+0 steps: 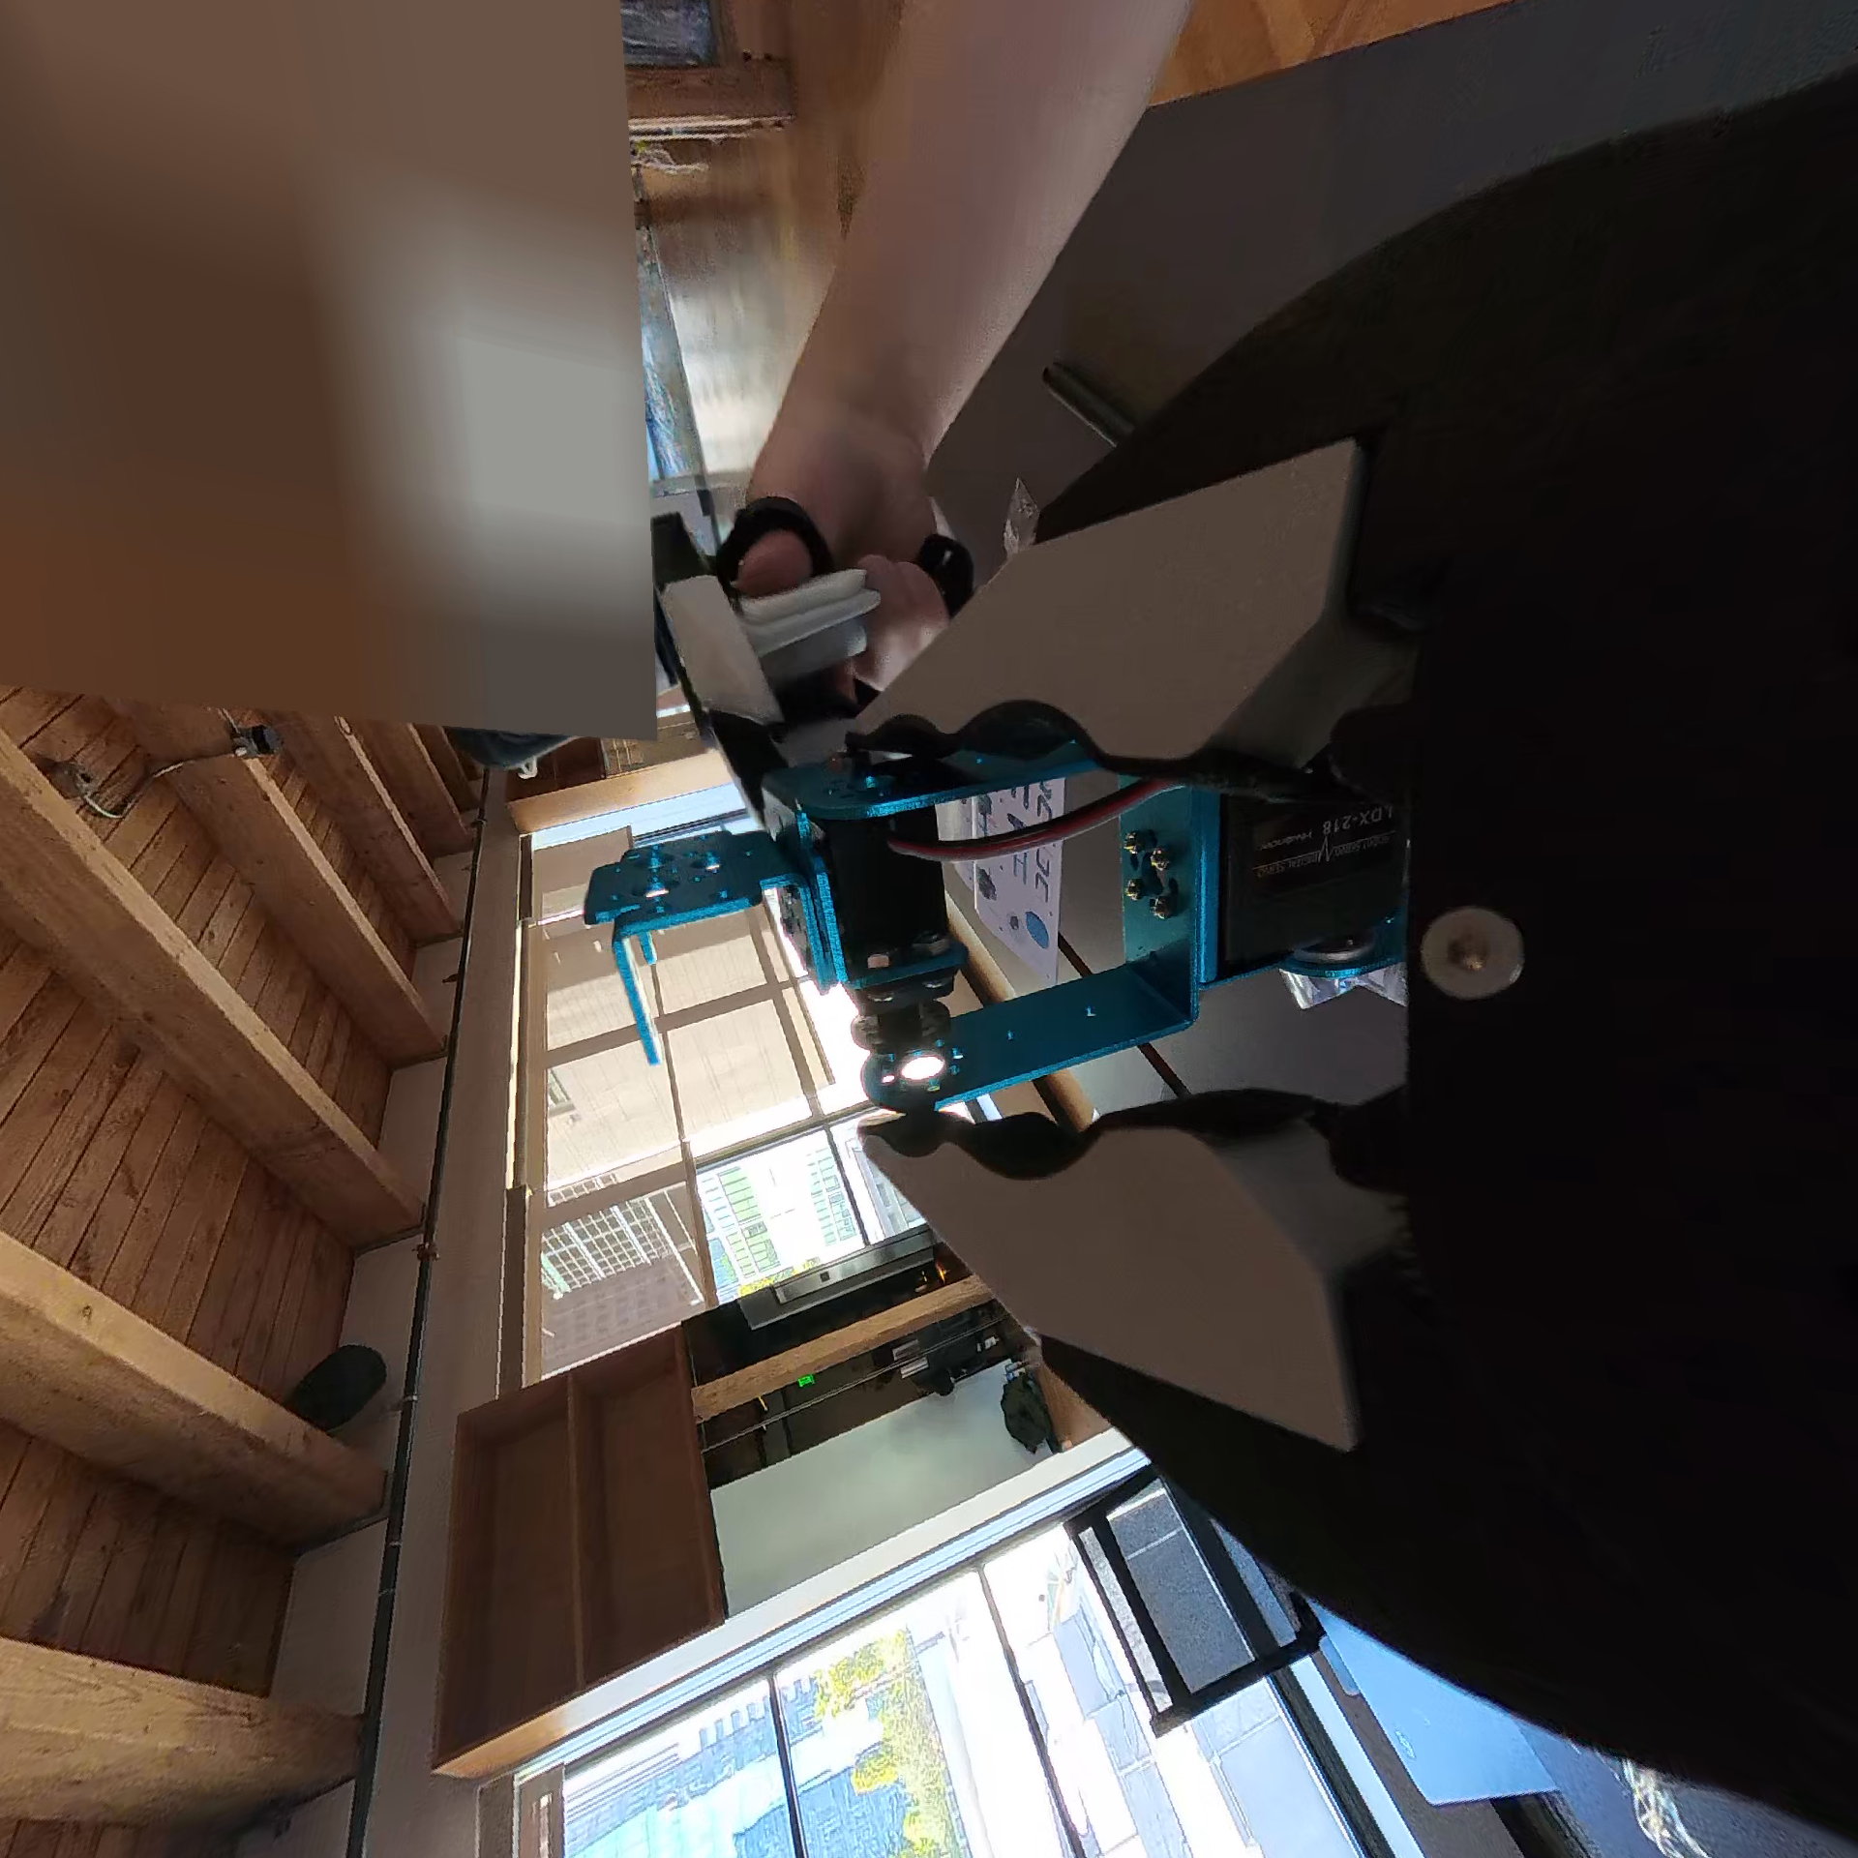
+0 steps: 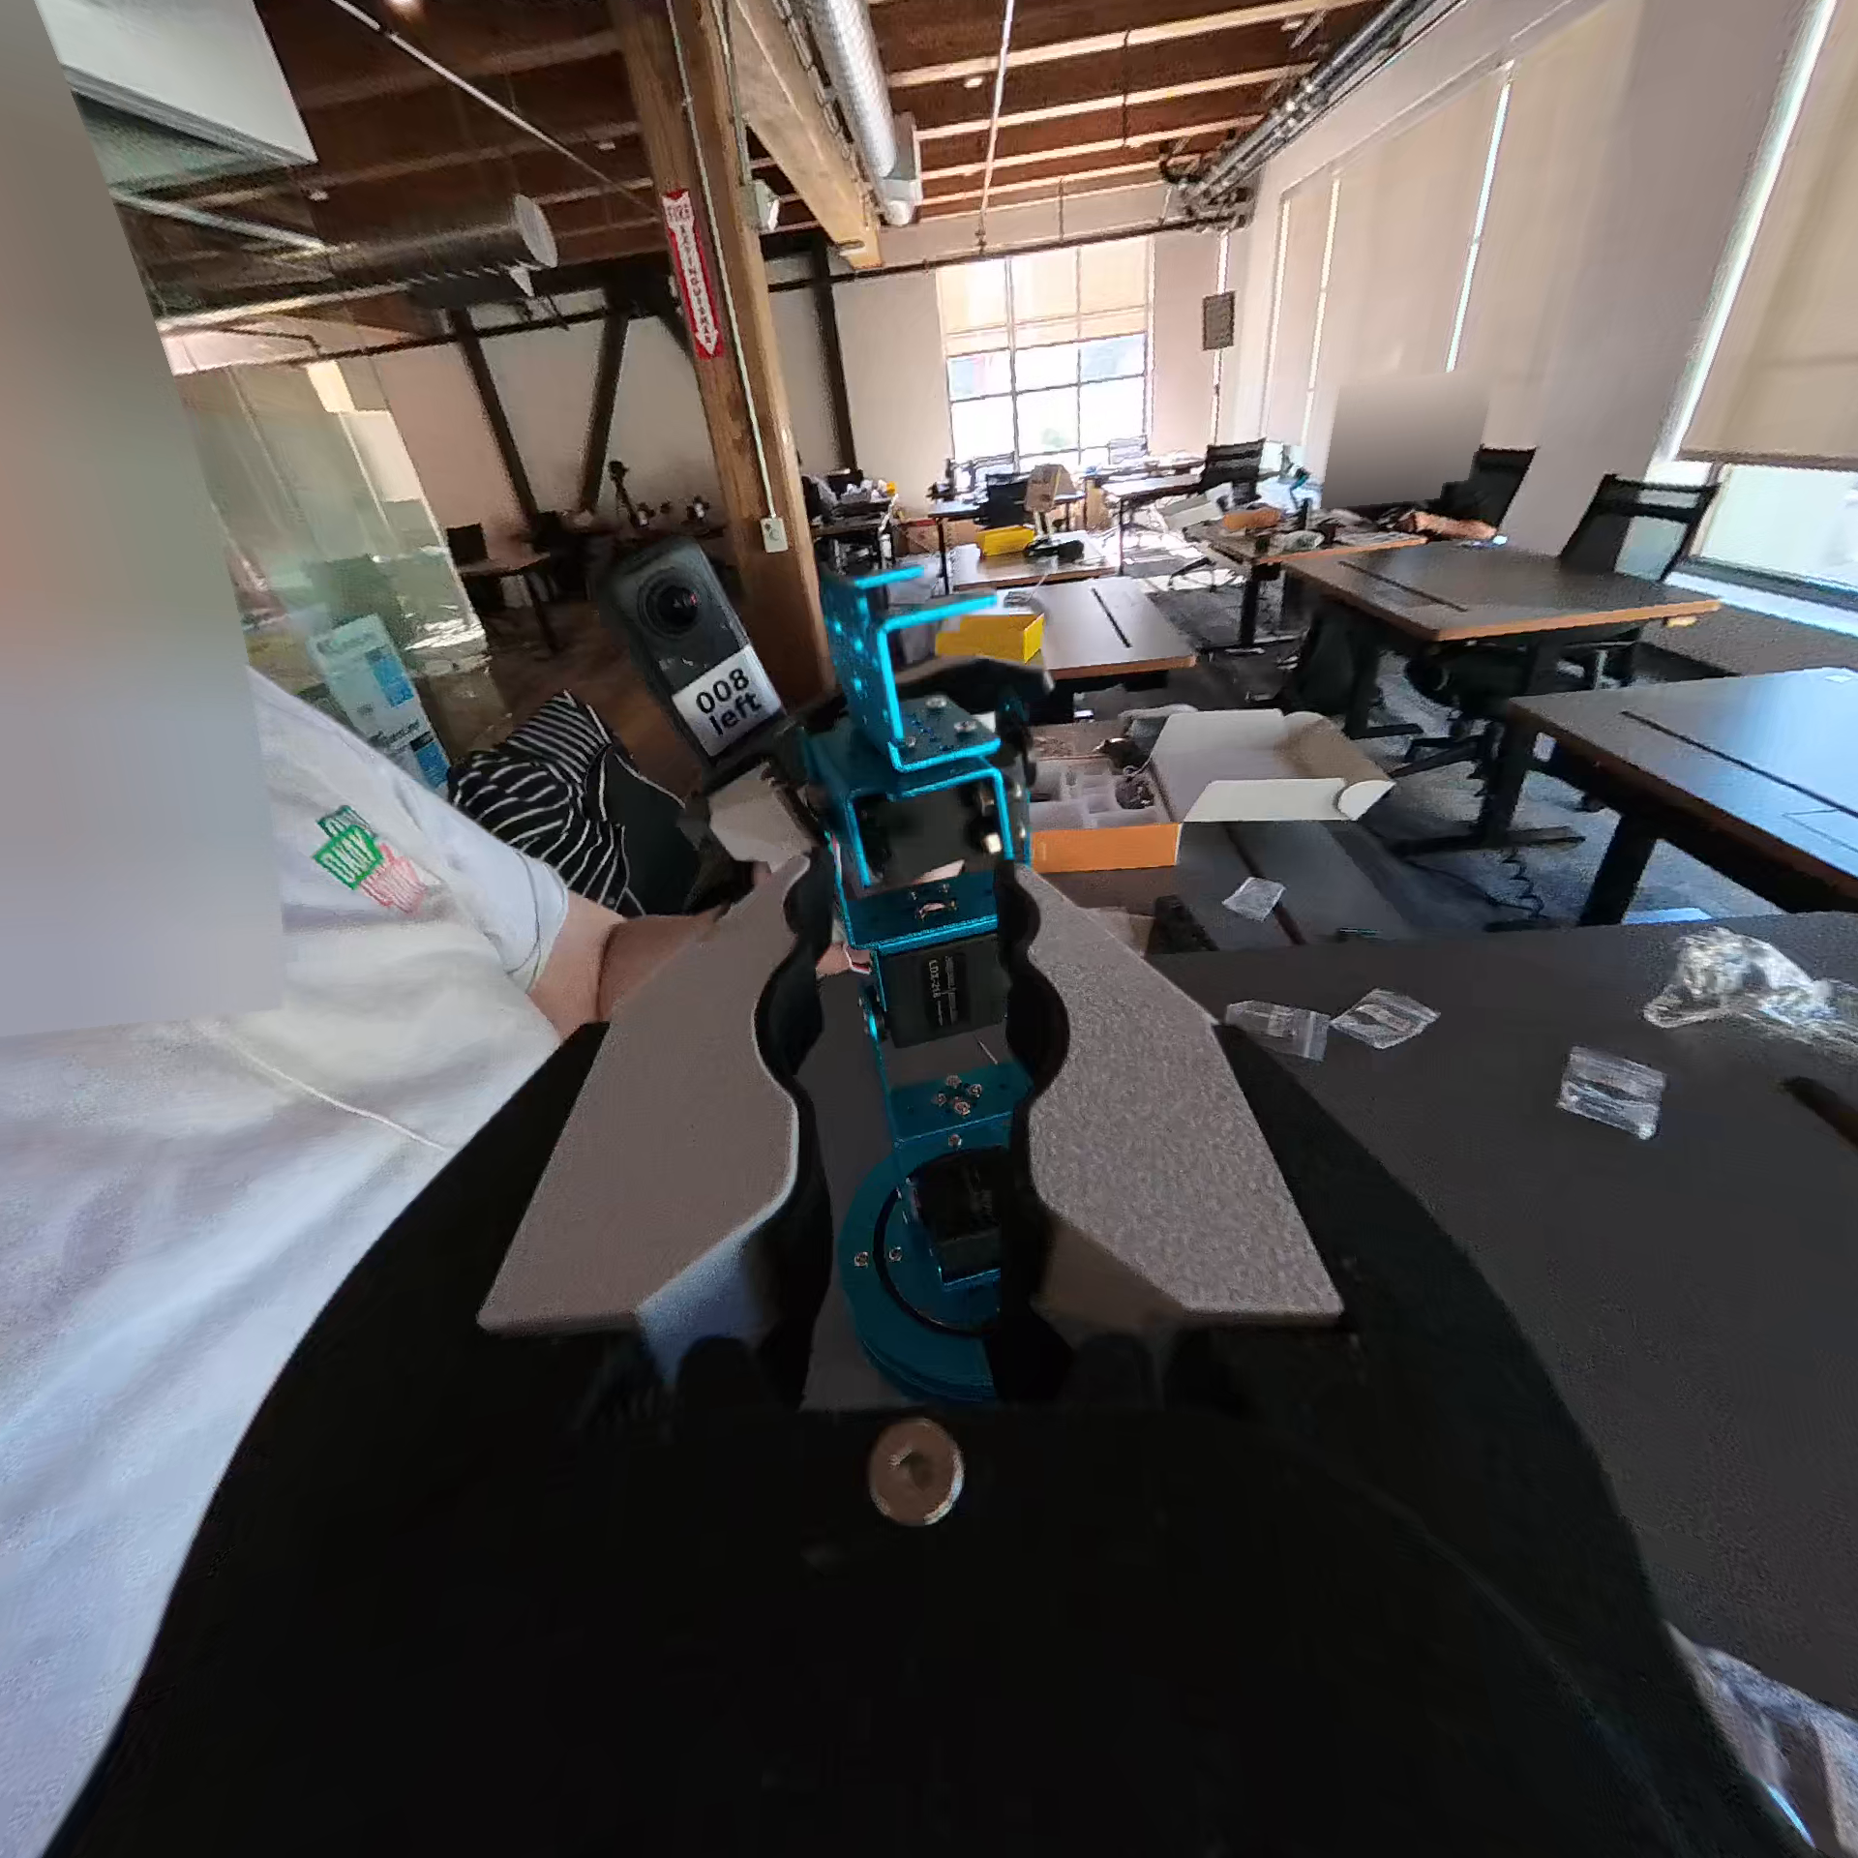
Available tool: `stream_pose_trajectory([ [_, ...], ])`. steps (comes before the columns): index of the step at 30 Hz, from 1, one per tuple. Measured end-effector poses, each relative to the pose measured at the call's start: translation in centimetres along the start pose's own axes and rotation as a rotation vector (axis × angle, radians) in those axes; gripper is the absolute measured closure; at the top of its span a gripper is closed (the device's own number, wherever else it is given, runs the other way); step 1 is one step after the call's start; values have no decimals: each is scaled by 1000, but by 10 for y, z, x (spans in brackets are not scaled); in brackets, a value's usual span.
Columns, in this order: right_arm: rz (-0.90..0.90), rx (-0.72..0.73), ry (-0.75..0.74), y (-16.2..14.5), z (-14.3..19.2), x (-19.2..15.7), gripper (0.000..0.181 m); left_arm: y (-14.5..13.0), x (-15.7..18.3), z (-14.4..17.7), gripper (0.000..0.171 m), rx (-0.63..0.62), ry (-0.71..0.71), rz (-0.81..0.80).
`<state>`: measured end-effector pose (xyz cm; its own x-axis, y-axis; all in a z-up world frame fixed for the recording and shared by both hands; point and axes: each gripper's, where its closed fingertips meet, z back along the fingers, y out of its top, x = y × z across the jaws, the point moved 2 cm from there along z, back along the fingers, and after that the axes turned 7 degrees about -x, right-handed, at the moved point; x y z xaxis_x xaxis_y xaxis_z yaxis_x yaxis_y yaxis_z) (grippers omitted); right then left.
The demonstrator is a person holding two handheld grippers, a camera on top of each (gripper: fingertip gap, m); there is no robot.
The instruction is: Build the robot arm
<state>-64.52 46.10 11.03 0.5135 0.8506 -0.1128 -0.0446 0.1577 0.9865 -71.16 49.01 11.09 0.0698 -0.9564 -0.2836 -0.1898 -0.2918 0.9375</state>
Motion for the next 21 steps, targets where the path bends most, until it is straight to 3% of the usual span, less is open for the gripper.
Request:
stream_pose_trajectory([
  [3, 17, -6, 94, -1, -17, -9, 156, 0, 0, 0, 101, -9, 2, 1],
  [7, 40, 33, 103, 5, -22, -5, 162, 0, -4, 2, 101, -10, 16, 13],
  [19, 122, 55, 69, 5, -11, -1, 152, 0, -2, 0, 101, -9, 18, 0],
  [21, 141, 109, 46, 9, -5, 2, 140, 0, -2, 0, 102, -6, 15, 4],
])
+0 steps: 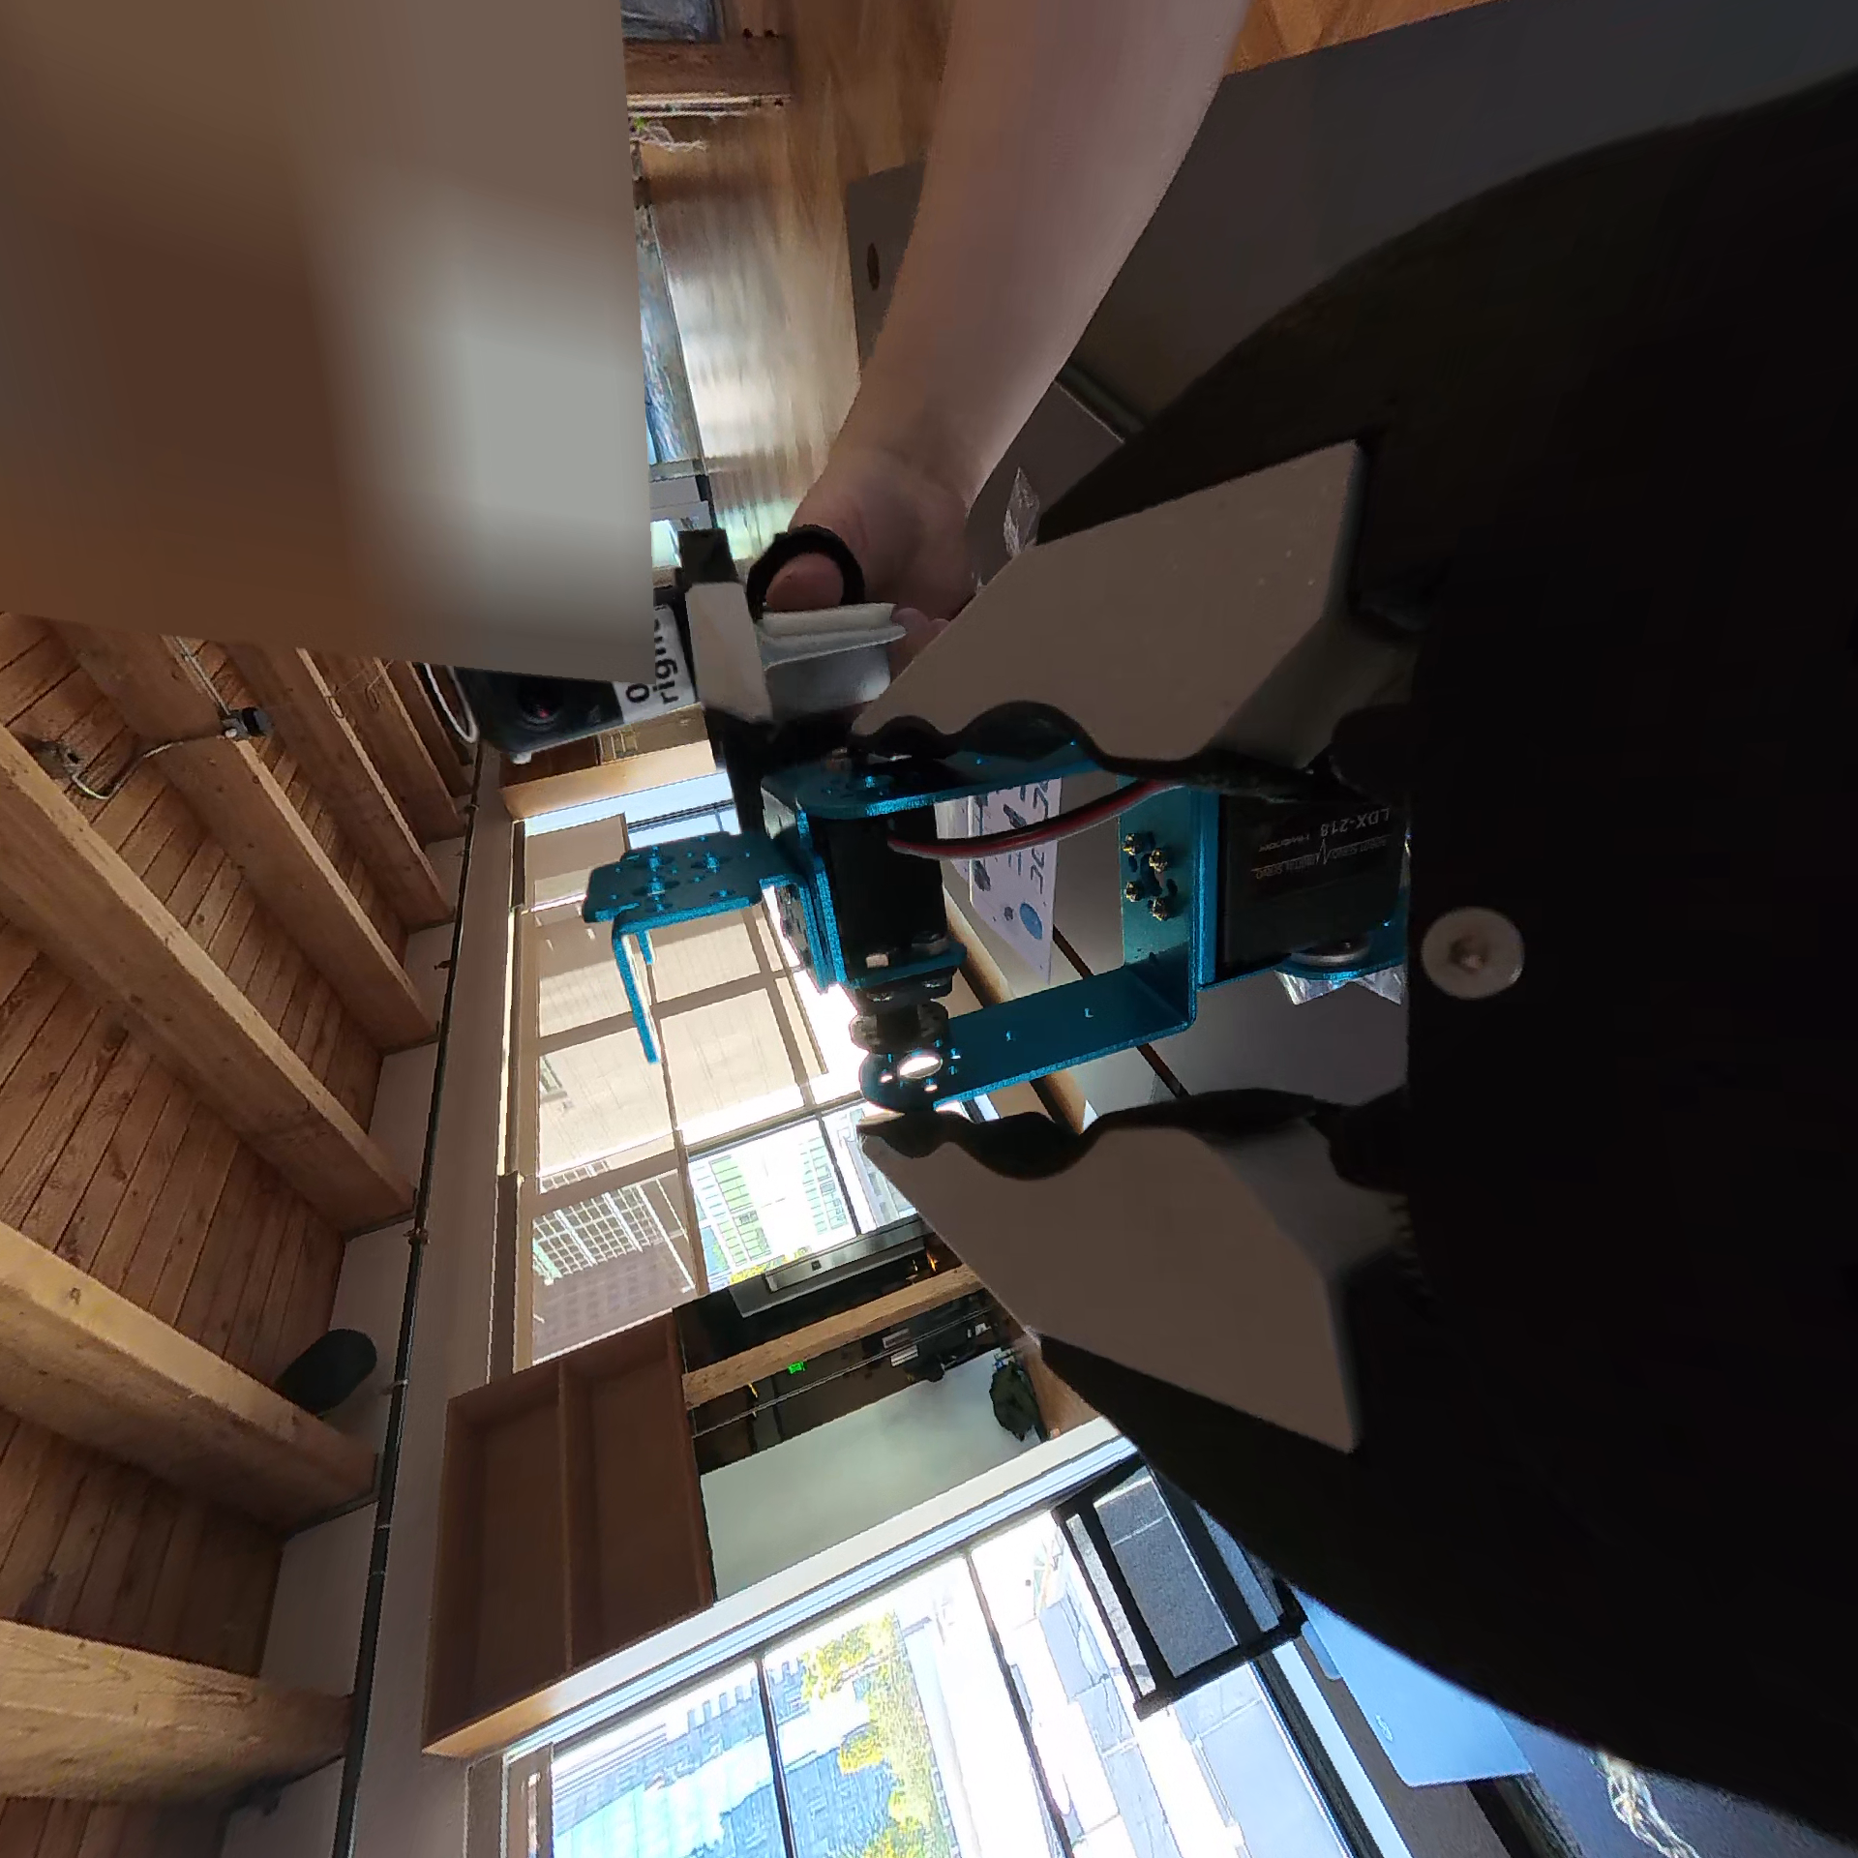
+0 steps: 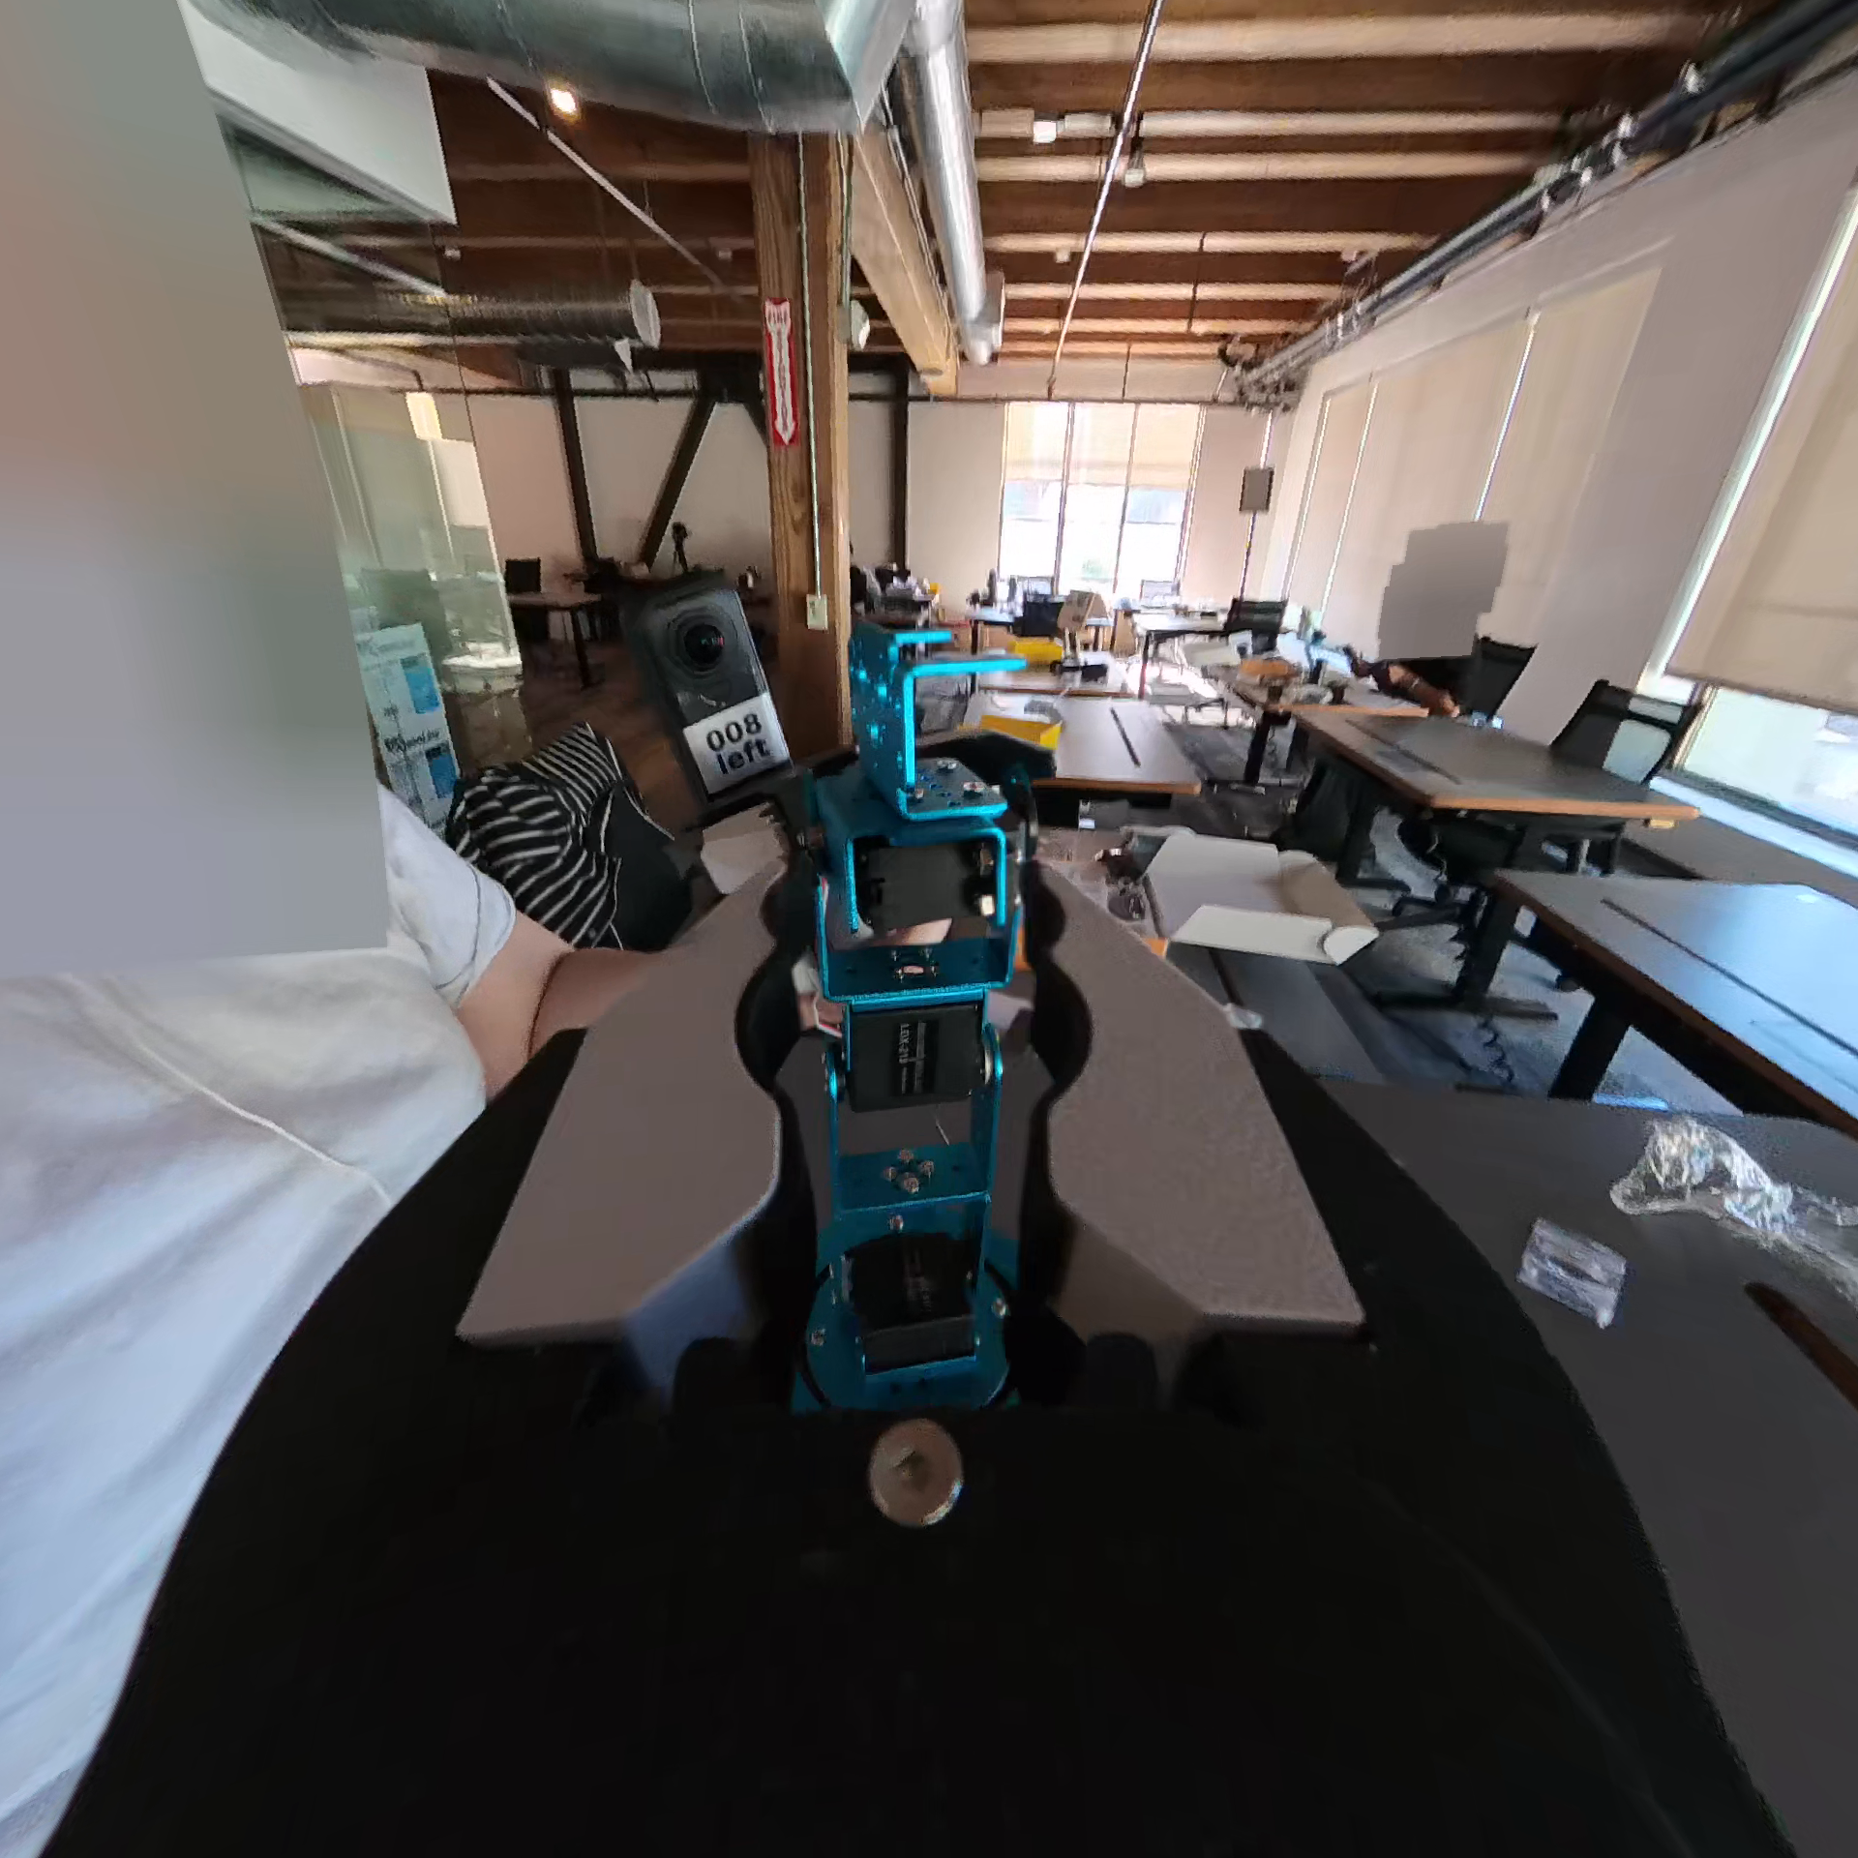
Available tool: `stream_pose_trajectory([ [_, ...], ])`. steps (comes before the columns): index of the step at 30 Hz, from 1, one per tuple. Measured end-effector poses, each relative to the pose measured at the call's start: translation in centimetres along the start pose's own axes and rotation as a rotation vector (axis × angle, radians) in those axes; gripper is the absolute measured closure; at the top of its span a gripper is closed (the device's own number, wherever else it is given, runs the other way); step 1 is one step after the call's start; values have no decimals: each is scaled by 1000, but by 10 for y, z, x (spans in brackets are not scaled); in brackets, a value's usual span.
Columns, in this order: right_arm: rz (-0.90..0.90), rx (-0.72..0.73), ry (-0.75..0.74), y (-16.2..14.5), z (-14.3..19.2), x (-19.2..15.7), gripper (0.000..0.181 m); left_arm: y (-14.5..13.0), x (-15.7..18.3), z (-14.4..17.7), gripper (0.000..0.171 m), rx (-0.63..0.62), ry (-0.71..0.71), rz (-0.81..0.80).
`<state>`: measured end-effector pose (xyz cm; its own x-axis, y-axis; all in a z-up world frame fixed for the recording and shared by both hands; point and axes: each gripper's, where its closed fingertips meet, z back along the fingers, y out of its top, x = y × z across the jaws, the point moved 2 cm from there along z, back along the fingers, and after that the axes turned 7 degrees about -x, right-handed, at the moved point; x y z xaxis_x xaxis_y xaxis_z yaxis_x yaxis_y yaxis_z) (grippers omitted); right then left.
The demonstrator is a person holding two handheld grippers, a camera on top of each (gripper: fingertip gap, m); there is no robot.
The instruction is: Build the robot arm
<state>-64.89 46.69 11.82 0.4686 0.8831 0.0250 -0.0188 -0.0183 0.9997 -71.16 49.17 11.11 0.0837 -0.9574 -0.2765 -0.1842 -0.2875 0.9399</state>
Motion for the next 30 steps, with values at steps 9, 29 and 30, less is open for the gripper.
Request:
stream_pose_trajectory([
  [9, -39, -63, 89, -8, -28, 9, 124, 0, 0, 0, 101, -6, -5, 2],
  [29, -44, -95, 209, -9, -39, 3, 133, 0, -1, 3, 101, -1, -65, 55],
  [30, -44, -94, 210, -9, -39, 3, 134, 2, -1, 5, 100, 4, -99, 96],
])
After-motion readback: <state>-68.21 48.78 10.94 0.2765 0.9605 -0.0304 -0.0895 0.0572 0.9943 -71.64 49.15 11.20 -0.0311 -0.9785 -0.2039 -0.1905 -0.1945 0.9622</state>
